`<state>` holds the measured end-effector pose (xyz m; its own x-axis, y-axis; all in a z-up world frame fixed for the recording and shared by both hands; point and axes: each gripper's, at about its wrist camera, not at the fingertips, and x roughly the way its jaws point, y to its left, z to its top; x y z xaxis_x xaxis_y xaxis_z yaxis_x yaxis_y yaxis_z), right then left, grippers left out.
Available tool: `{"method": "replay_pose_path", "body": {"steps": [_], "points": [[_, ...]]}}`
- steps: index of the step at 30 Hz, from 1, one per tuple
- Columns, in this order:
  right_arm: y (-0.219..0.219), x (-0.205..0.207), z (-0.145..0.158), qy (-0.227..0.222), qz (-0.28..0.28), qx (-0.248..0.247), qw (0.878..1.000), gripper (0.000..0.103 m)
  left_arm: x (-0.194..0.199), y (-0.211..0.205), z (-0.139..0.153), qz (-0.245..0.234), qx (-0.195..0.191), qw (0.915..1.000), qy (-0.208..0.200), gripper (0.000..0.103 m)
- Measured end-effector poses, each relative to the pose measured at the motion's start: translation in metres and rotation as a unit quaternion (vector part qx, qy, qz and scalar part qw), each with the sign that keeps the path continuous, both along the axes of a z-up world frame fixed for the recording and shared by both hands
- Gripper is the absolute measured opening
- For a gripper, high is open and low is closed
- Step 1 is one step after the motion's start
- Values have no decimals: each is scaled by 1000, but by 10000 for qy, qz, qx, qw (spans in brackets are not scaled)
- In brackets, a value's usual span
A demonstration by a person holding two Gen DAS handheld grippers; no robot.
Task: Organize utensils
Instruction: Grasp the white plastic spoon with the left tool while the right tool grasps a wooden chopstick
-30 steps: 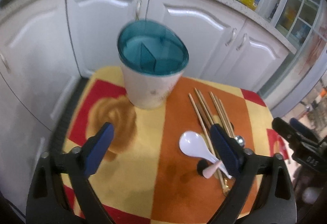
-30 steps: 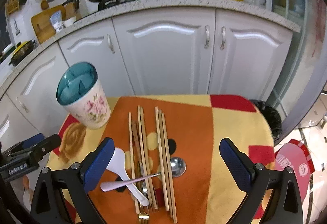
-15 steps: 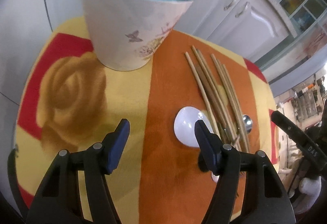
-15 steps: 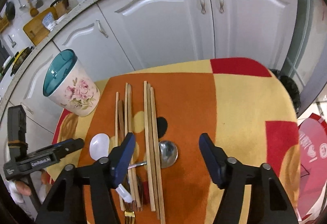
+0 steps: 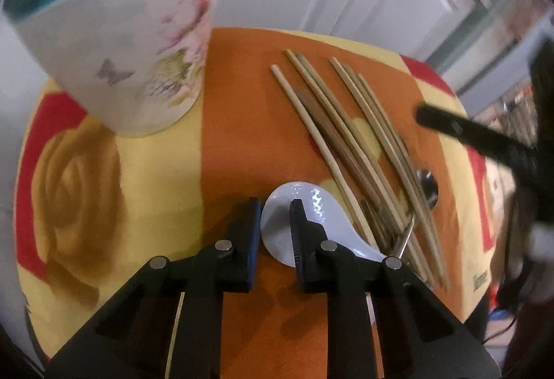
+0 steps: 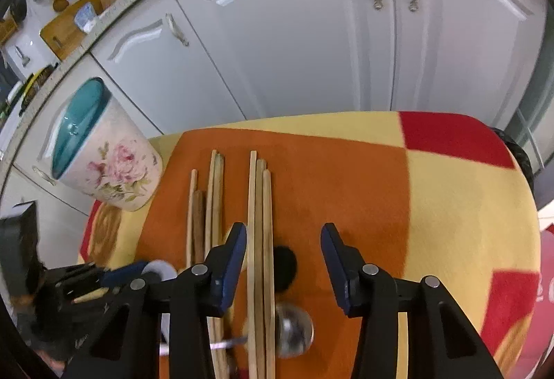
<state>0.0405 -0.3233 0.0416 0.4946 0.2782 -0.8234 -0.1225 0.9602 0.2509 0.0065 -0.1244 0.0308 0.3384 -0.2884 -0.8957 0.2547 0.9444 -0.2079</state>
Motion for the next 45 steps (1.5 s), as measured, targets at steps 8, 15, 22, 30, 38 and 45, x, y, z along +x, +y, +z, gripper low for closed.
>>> {"method": "replay_pose_path", "body": {"steps": [8,15,22,30,38,45], "points": [[14,33,-19,219,285,-175,9992,12,8,16,5,66,-220,9997,46,6],[-4,25,-16,195,129,-459,9987,7,6,35,11,199,-168,9997,-12,3],[-13,20,-7,149,46,47,9999,26,5,56,6,381,-365,9984,212,4],[8,29,-12,302,340,198,9988,33,4,72,1,517,-708,9950,486,30],[10,46,-22,406,328,442,9977,11,-1,46,2,72,-381,9986,367,23],[6,28,-2,164,396,438,9981,6,-3,61,8,138,-641,9975,264,4]]}}
